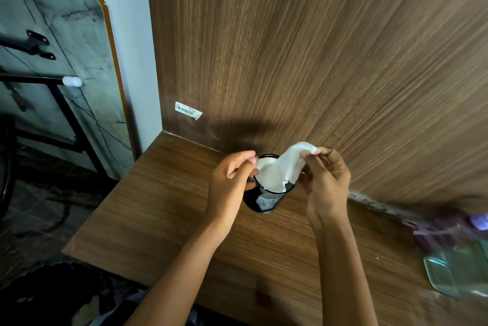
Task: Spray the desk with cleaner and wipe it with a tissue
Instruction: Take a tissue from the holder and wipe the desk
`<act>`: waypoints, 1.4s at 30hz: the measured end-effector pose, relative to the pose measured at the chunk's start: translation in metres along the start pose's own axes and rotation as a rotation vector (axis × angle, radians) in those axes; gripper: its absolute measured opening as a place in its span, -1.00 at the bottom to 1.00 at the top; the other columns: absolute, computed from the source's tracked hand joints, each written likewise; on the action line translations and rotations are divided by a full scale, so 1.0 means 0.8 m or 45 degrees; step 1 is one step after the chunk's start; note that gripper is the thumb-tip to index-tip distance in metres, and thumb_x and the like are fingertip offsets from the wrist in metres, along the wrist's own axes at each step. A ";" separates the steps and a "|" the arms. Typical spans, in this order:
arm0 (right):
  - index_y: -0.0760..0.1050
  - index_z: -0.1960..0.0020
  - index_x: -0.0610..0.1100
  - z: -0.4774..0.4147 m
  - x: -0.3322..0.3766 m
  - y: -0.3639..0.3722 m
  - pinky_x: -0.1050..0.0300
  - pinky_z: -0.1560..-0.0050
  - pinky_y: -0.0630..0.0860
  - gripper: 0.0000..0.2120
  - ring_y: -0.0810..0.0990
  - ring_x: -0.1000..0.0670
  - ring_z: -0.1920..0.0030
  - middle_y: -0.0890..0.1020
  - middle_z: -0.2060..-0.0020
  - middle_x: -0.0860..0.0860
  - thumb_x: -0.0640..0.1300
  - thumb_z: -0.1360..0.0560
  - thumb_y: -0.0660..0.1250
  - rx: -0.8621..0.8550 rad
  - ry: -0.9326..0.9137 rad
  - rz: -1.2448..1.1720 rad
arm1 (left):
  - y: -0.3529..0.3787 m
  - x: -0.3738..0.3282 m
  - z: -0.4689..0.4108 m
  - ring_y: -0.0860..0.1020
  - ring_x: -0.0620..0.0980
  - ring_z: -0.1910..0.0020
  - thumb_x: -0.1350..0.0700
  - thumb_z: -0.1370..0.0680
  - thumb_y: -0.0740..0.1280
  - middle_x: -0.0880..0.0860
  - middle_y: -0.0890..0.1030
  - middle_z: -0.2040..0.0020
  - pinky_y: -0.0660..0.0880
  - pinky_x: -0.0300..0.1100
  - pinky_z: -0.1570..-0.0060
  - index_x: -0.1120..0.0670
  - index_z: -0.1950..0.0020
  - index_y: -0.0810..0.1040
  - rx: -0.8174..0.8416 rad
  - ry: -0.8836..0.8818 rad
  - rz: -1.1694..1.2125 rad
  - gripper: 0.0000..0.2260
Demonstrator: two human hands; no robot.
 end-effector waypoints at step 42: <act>0.51 0.41 -0.04 0.012 0.002 0.013 0.19 0.23 0.47 -0.78 0.54 0.06 0.29 0.57 0.40 0.03 -0.30 -0.34 0.32 0.555 0.092 0.013 | 0.026 -0.007 0.012 0.64 -0.18 0.26 0.10 -0.52 0.29 -0.17 0.67 0.34 0.60 -0.25 0.30 -0.05 0.19 0.58 -0.032 0.296 -0.135 -0.87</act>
Point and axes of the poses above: each hand's wrist, its own z-axis away from the middle knuckle, its own y-axis out of the palm, x = y × z, the point moved 5 cm from there along -z, towards the middle knuckle
